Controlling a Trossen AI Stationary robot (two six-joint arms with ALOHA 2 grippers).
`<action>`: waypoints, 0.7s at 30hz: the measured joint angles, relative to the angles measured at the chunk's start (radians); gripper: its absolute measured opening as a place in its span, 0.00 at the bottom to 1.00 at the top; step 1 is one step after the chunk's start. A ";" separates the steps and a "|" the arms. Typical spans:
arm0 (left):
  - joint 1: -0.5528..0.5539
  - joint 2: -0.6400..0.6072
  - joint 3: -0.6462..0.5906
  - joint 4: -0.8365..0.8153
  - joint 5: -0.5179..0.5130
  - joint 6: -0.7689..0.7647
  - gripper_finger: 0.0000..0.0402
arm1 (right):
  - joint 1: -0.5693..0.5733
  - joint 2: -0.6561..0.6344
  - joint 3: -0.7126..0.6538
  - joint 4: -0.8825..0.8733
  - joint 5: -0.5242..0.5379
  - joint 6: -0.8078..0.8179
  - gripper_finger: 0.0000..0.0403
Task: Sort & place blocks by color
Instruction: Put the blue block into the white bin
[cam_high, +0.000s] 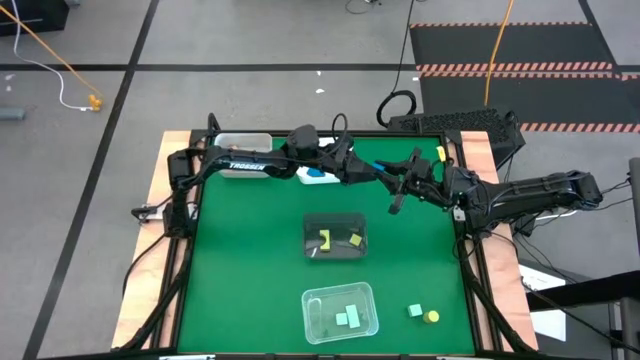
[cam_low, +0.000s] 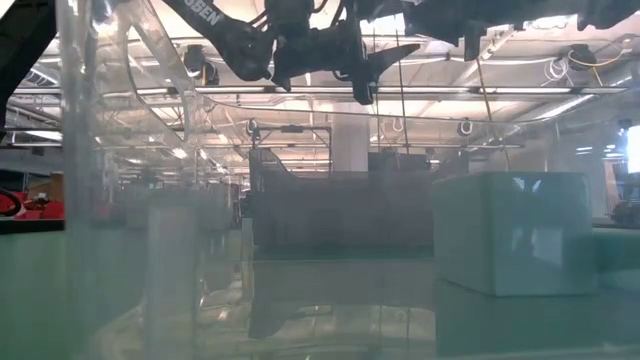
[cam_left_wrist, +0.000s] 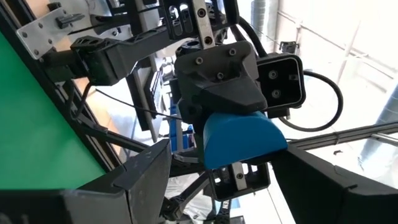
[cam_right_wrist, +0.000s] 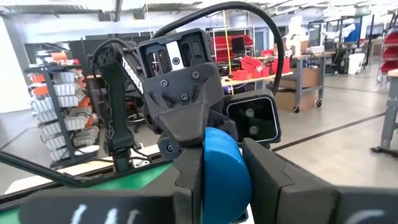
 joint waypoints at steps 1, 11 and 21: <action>0.000 0.000 0.000 0.000 0.000 0.000 0.67 | 0.000 0.000 0.000 -0.002 0.000 0.010 0.17; 0.004 0.000 0.001 0.089 -0.026 -0.029 0.67 | 0.005 0.001 0.000 -0.095 -0.028 0.124 0.17; -0.022 0.000 0.002 -0.010 0.022 -0.019 0.67 | 0.003 -0.001 -0.002 -0.034 -0.006 0.001 0.17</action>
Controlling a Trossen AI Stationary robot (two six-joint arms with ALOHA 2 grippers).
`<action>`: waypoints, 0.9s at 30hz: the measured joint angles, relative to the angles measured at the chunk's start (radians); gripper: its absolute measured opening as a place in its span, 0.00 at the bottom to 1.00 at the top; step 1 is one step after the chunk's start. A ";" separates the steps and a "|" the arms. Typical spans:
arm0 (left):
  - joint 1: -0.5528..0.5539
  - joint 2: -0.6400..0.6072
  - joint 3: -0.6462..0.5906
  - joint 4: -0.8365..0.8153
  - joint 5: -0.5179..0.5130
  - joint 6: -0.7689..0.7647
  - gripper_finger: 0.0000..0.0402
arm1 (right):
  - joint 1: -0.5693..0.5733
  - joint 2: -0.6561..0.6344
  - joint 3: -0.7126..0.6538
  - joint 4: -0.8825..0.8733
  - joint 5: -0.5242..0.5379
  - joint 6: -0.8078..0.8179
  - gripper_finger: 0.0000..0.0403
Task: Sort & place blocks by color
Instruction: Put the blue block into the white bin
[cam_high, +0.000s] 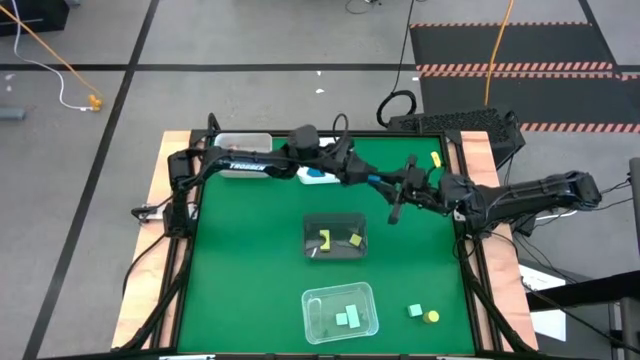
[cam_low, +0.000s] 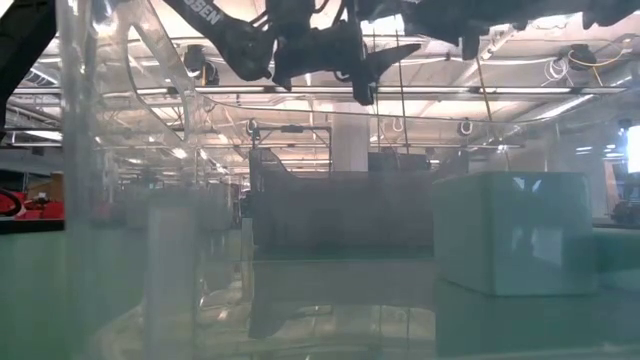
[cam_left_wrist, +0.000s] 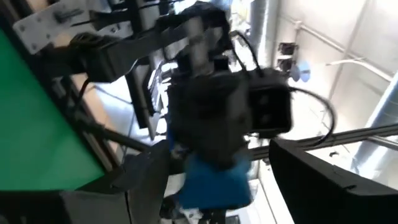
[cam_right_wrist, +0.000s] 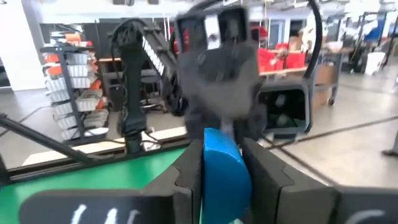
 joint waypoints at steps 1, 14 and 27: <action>-0.003 0.000 0.000 -0.013 0.003 0.002 0.67 | 0.000 0.000 0.000 0.011 0.001 -0.019 0.17; -0.018 -0.001 0.000 -0.046 0.003 0.004 0.67 | -0.001 0.004 0.000 0.027 0.001 -0.089 0.17; -0.033 -0.001 0.000 -0.049 -0.027 0.027 0.66 | -0.001 0.020 0.000 -0.006 -0.023 -0.039 0.17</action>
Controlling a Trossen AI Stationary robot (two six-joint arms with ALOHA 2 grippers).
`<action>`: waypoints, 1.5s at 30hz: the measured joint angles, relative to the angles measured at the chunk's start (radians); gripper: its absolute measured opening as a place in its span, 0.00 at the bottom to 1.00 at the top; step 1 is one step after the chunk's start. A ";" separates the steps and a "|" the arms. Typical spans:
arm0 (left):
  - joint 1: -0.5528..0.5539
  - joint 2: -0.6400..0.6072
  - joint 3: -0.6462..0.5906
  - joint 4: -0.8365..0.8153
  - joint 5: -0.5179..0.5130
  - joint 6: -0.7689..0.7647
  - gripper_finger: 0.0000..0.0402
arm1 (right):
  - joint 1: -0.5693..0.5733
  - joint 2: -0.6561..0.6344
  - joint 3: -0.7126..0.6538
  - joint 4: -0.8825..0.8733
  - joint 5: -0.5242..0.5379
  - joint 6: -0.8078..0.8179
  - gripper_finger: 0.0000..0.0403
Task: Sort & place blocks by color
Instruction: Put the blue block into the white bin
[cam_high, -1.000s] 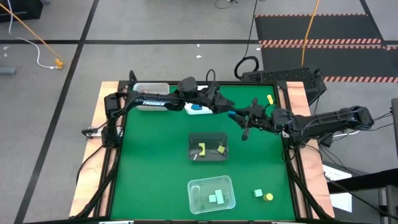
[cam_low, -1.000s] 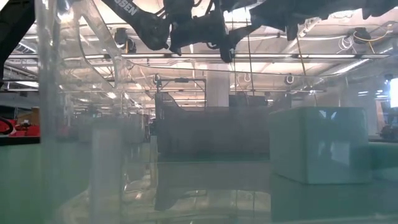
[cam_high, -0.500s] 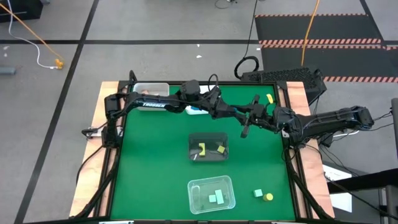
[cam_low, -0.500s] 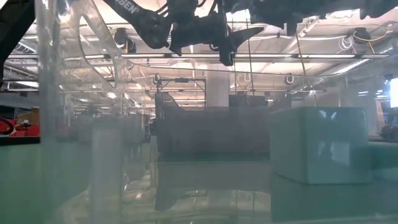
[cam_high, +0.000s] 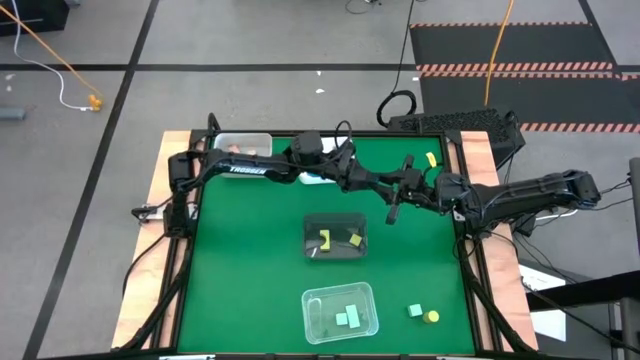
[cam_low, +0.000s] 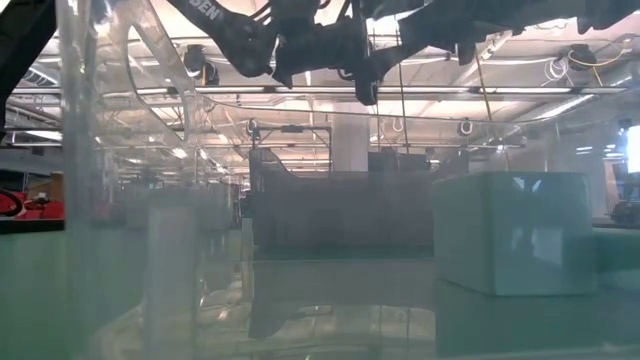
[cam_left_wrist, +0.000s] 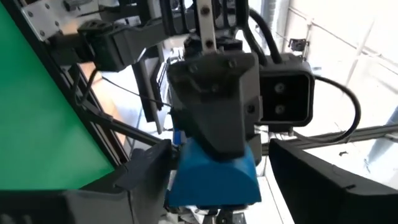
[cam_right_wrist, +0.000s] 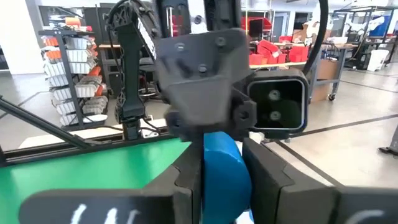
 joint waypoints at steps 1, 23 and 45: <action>-0.003 0.000 0.000 0.000 0.000 0.004 0.64 | 0.000 0.002 0.000 -0.003 0.001 0.000 0.17; -0.013 0.000 -0.002 -0.001 0.007 0.033 0.43 | -0.001 -0.022 0.000 -0.117 -0.134 0.132 0.44; 0.215 -0.001 0.000 -0.823 -0.221 0.549 0.43 | 0.076 -0.126 0.000 -0.925 -0.658 1.140 0.47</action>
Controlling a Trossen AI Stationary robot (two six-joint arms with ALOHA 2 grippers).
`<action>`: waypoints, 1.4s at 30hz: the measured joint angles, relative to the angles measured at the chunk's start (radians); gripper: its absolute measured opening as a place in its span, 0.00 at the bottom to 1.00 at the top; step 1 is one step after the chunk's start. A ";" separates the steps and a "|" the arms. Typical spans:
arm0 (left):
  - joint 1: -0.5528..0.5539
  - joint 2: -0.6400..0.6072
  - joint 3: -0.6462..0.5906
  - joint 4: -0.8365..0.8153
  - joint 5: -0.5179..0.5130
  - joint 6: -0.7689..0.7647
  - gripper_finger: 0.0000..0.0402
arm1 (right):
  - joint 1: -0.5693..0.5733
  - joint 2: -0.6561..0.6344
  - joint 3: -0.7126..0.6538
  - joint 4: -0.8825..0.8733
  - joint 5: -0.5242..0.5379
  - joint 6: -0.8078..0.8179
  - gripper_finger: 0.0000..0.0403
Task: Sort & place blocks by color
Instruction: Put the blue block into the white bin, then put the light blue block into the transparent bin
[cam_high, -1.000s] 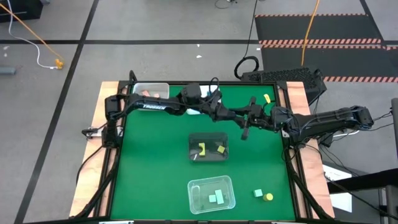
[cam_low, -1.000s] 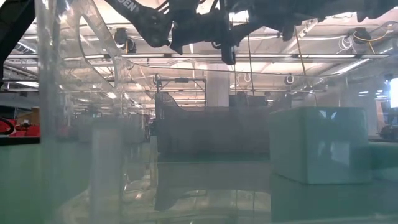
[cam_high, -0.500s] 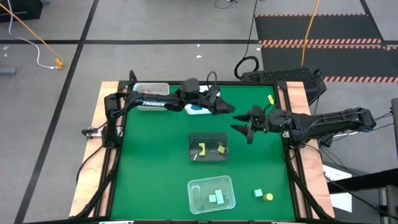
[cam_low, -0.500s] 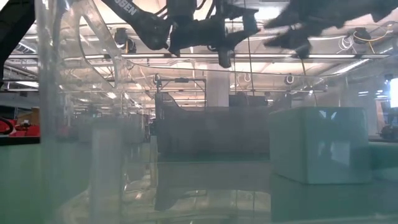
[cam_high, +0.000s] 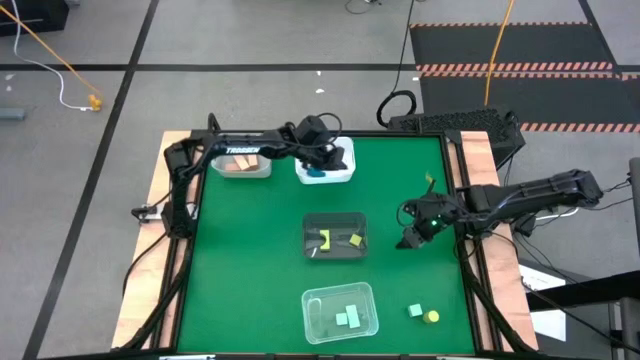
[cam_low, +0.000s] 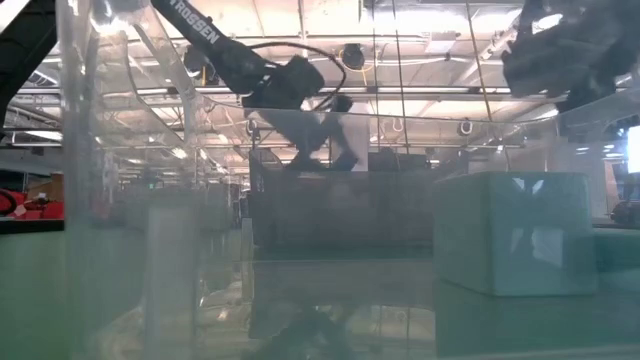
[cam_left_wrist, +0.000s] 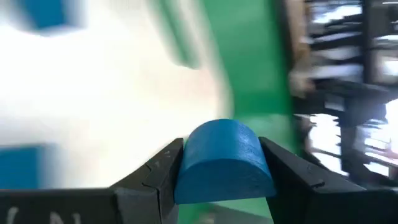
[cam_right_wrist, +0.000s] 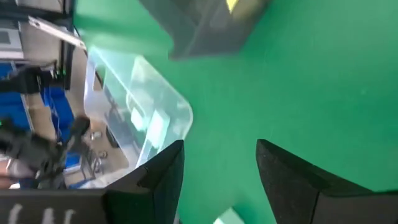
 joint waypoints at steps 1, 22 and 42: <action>0.008 0.000 0.000 -0.031 -0.031 0.028 0.43 | 0.017 0.000 0.000 -0.005 -0.003 0.016 0.47; -0.021 -0.007 0.000 -0.100 -0.236 0.217 0.73 | 0.209 0.043 -0.032 0.108 0.157 -0.173 0.46; -0.244 -0.454 0.000 -0.008 -0.383 0.227 0.75 | 0.387 0.103 0.092 0.138 0.062 -0.449 0.46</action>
